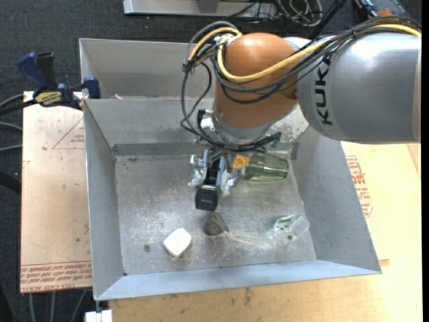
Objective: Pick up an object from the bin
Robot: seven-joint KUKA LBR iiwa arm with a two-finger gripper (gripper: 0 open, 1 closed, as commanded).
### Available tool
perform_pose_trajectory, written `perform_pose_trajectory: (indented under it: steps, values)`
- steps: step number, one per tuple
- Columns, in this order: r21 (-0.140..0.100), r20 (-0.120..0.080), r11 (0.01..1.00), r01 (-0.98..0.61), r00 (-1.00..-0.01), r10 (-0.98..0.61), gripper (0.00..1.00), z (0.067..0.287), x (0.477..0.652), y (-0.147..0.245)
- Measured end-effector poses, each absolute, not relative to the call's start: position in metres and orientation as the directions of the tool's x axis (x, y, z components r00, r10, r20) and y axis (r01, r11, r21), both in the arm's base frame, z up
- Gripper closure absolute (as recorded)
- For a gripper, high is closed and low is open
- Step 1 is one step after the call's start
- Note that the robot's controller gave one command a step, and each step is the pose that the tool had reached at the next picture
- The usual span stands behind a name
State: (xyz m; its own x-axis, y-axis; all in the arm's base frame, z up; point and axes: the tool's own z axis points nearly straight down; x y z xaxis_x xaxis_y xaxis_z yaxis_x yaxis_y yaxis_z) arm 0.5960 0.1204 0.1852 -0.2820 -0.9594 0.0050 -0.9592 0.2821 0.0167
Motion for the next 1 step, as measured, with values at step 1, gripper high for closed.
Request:
perform_pose_trajectory:
  steps: [1]
  values:
    - [-0.012, -0.01, 0.282, -0.959, -0.282, -0.959, 1.0, 0.1867, 0.5865, 0.1138]
